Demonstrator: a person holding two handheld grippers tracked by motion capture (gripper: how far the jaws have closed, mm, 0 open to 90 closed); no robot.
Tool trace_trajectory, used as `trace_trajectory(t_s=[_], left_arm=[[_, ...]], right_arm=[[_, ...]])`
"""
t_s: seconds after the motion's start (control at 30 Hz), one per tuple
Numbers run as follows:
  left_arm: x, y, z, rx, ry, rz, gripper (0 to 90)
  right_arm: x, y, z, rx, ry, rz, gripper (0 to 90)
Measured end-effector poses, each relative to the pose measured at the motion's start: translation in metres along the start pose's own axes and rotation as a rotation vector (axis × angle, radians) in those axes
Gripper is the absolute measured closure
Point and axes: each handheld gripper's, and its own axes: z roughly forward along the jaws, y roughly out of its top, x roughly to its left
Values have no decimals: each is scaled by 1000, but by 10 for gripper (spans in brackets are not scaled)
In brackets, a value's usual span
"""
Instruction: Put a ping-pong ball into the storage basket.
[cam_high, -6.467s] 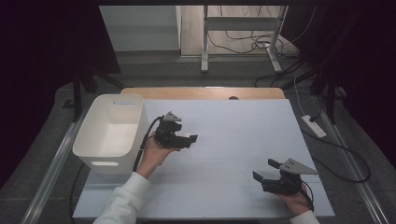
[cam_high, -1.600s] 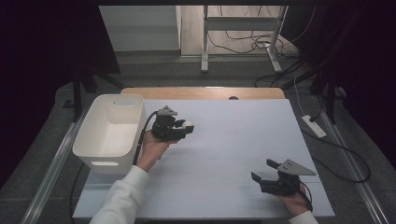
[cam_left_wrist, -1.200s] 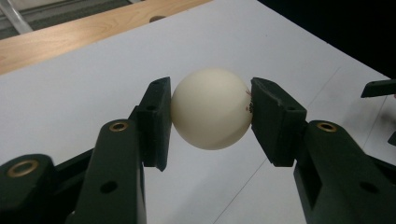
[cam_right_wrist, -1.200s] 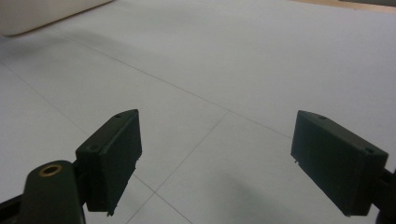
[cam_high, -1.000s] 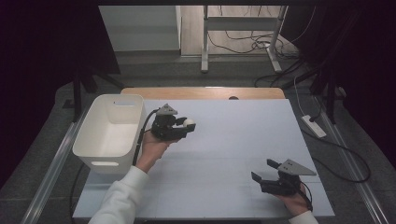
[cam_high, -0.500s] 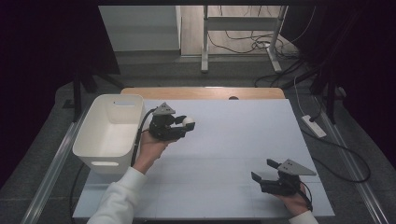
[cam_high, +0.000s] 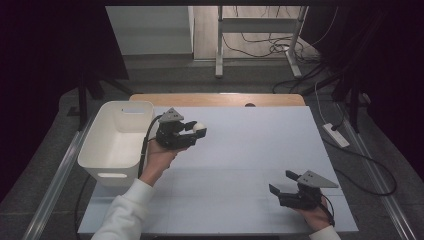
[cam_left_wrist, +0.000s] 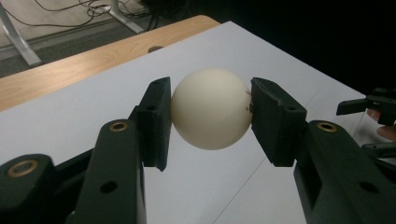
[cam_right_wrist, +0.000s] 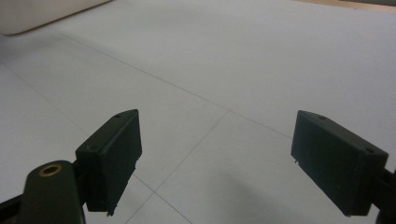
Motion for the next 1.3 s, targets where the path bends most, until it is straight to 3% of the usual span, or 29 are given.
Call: trace_trajectory(t_s=[0.8, 1.3], left_arm=[[-4, 7, -12, -46, 7, 11, 509], [-3, 12, -28, -96, 26, 22, 509]], right_arm=[[0, 0, 0, 1, -1, -1, 162], [0, 0, 0, 4, -4, -1, 162]])
